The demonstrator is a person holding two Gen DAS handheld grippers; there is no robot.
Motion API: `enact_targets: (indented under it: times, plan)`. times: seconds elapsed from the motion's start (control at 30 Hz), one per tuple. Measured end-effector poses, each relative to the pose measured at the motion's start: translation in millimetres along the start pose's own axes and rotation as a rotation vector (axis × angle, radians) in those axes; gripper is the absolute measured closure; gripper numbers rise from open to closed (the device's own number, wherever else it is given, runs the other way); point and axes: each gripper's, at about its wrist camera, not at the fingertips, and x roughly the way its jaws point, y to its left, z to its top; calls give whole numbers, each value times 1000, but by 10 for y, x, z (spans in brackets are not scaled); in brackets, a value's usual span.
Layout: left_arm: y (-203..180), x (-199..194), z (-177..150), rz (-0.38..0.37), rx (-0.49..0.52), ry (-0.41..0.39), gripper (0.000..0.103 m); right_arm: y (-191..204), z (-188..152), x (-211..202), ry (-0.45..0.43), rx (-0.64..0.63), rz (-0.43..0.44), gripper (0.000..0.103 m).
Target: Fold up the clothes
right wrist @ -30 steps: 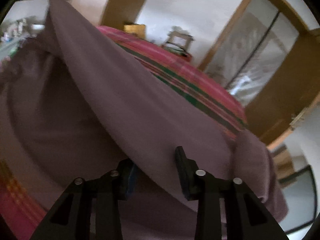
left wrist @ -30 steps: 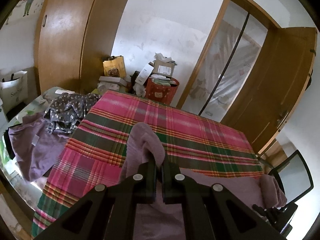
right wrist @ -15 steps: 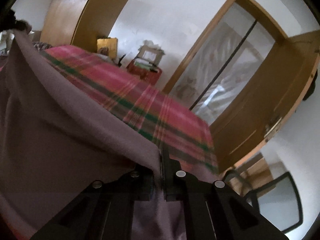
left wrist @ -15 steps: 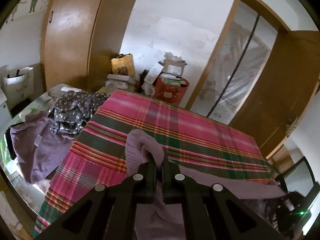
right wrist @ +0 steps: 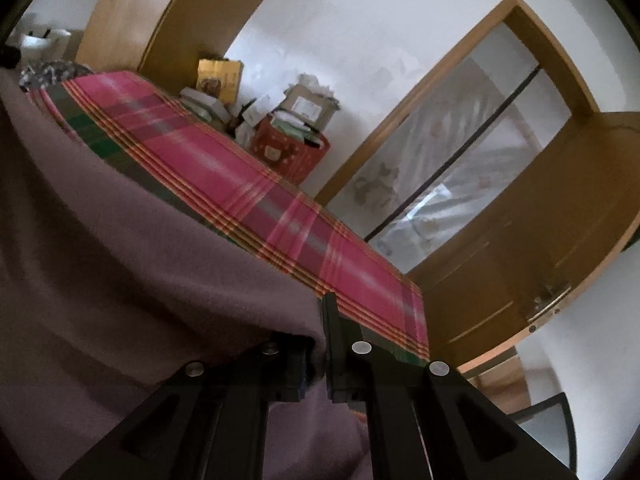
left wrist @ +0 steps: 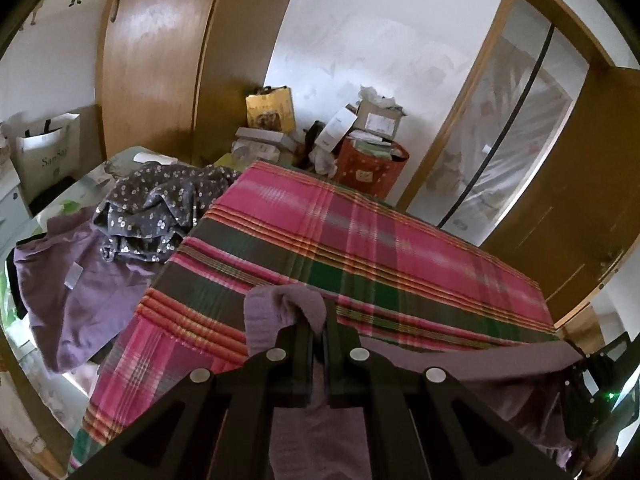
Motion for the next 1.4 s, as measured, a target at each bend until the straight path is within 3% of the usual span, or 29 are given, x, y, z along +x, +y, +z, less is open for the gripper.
enact_targets:
  times: [0.3, 0.6, 0.77, 0.93, 1.13, 1.3, 1.4]
  plan:
    - [16, 393, 57, 37, 24, 68, 100, 115, 153, 601, 101, 18, 31, 97]
    - [67, 618, 55, 66, 20, 116, 100, 257, 351, 826, 97, -35, -28, 97]
    - [102, 687, 32, 69, 49, 161, 98, 378, 358, 891, 148, -93, -26, 93]
    - [137, 651, 4, 29, 95, 198, 96, 341, 302, 768, 159, -83, -30, 84]
    - [171, 434, -36, -29, 129, 188, 90, 276, 223, 455, 144, -44, -38, 82]
    - [201, 352, 0, -66, 129, 196, 89, 234, 156, 249, 171, 11, 6, 82]
    - [272, 489, 42, -69, 91, 263, 89, 230, 114, 196, 217, 48, 37, 82]
